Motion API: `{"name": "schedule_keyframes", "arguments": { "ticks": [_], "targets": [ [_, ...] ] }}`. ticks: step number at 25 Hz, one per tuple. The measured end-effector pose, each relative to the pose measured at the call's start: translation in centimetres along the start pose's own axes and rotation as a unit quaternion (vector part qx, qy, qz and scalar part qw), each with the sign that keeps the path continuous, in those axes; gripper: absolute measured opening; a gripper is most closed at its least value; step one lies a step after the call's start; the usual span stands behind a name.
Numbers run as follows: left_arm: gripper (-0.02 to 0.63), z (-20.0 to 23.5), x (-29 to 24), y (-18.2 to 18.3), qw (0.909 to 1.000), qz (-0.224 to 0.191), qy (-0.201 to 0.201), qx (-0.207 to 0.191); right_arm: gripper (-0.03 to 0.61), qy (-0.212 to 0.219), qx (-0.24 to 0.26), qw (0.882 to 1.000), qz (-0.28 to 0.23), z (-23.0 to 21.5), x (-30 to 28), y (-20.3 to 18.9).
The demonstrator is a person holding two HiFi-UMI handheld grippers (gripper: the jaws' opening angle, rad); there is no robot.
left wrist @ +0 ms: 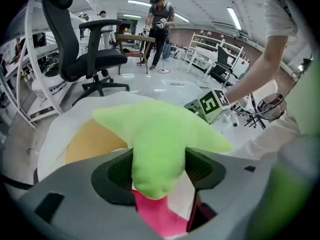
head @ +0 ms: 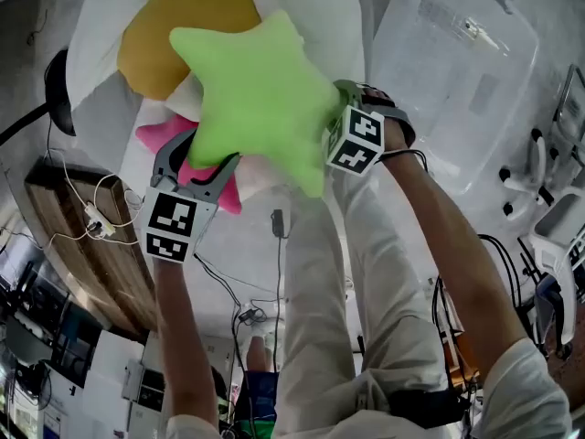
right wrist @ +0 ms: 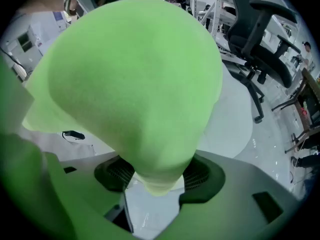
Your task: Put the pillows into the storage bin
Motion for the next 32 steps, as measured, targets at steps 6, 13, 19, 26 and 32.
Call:
{"name": "schedule_keyframes", "arguments": {
  "ticks": [6,13,19,26,32],
  "targets": [
    [0.308,-1.4,1.2,2.1,0.9999,-0.003,0.003,-0.012,0.284,-0.008,-0.009,1.000,-0.011,-0.6,2.7,-0.5],
    [0.308,-2.8,1.3,4.9,0.9994,-0.008,0.005,-0.033,0.284,-0.026,-0.023,0.999,-0.022,-2.0,4.9,-1.8],
    [0.308,-4.6,0.8,7.4,0.9981,-0.005,-0.004,-0.062,0.284,-0.042,-0.046,0.998,-0.026,-2.7,6.8,-4.1],
    [0.308,-7.4,-0.9,10.5,0.9955,-0.005,-0.022,-0.093,0.284,-0.052,-0.085,0.995,-0.026,-3.1,8.7,-8.0],
    [0.308,-9.6,-2.6,13.5,0.9906,-0.002,-0.040,-0.131,0.284,-0.069,-0.120,0.990,-0.034,-3.9,10.1,-11.3]
  ]
}}
Point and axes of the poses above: the fingertips, and each gripper's own axes: x backward along the fingers, z to its left, y out of its top, the point moved 2 cm from there along x, backward along the fingers, and after that the axes turned 3 degrees about -y, right-handed, at the moved point
